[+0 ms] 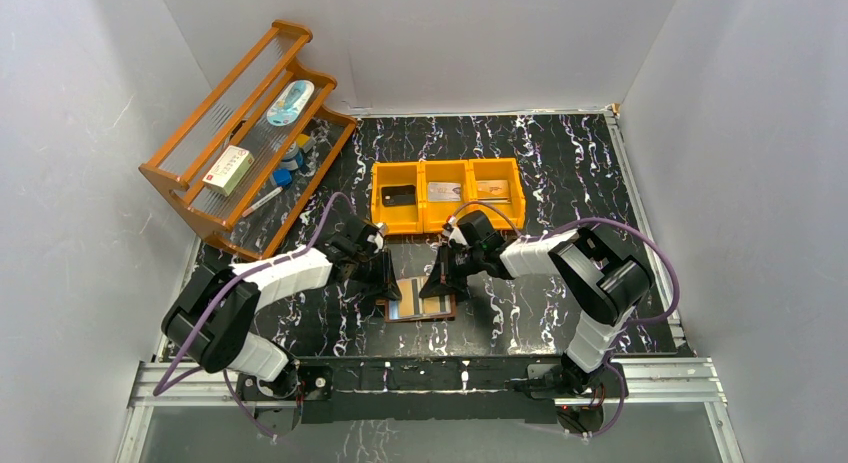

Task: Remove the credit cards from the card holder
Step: Remove the credit card from the card holder.

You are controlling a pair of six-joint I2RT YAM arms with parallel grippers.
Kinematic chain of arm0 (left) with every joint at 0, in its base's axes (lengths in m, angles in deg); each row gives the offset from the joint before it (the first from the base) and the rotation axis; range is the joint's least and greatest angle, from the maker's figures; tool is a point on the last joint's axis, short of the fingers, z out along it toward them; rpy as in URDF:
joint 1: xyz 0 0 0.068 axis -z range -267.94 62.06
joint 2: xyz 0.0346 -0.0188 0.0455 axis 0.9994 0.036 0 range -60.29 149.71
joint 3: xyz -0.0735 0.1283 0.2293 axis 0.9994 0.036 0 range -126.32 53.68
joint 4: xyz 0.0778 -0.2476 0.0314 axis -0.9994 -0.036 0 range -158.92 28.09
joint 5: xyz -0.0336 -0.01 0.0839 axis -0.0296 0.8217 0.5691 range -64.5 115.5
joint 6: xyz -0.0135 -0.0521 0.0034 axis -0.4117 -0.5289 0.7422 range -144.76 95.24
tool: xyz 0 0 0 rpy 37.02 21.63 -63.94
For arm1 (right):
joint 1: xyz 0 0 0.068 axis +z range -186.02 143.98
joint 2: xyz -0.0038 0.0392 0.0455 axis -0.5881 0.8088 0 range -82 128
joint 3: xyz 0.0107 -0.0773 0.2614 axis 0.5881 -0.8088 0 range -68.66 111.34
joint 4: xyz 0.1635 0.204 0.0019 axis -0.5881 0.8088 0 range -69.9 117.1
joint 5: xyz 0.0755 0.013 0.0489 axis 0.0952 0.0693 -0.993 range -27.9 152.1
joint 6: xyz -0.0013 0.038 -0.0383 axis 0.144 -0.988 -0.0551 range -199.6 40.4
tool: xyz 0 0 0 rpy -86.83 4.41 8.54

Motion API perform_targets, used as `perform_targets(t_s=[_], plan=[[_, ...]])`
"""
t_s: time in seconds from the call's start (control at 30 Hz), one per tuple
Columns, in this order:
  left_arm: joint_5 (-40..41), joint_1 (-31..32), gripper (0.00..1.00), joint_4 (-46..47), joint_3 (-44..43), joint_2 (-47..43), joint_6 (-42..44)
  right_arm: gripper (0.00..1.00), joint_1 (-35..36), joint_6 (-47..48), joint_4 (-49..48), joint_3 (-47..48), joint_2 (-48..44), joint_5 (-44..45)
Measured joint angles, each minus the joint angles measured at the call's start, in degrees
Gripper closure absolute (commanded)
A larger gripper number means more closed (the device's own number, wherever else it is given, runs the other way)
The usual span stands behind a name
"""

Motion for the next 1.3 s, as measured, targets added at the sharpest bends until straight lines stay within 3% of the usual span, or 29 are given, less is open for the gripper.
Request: perform_targets(t_s=[0.2, 0.4, 0.53, 0.6, 0.7, 0.73, 0.77, 0.93, 1.3], plan=[[-0.83, 0.83, 0.82, -0.26, -0.98, 1.03, 0.55, 0.90, -0.07, -0.52, 0.04, 0.00, 0.00, 0.24], [-1.33, 1.22, 0.95, 0.70, -1.75, 2.93, 0.37, 0.77, -0.59, -1.27, -0.09, -0.13, 0.98, 0.20], [-1.31, 1.31, 1.00, 1.11, -1.81, 3.76, -0.11, 0.92, -0.76, -2.43, -1.79, -1.25, 1.09, -0.13], [-1.05, 1.51, 1.00, 1.09, -1.95, 4.15, -0.50, 0.78, -1.07, -2.51, -3.23, -2.43, 1.05, -0.74], [-0.92, 2.08, 1.00, 1.77, -2.05, 4.61, -1.18, 0.95, -2.10, -2.43, -4.81, -4.00, -0.07, -2.19], [-0.90, 2.08, 1.00, 1.75, -2.10, 4.72, -1.20, 0.87, -2.27, -2.43, -4.92, -4.02, -0.11, -2.75], [-0.87, 2.10, 1.00, 1.64, -2.21, 4.79, -1.18, 0.87, -2.32, -2.43, -5.09, -4.02, -0.11, -3.15], [-0.50, 2.27, 1.00, 1.46, -2.29, 4.76, -1.27, 0.95, -2.45, -0.24, -4.26, -4.00, -0.13, -3.32], [-0.04, 2.43, 1.00, 1.07, -2.56, 4.90, -1.40, 0.95, -6.05, 2.45, -0.92, -5.35, -3.76, -4.76]])
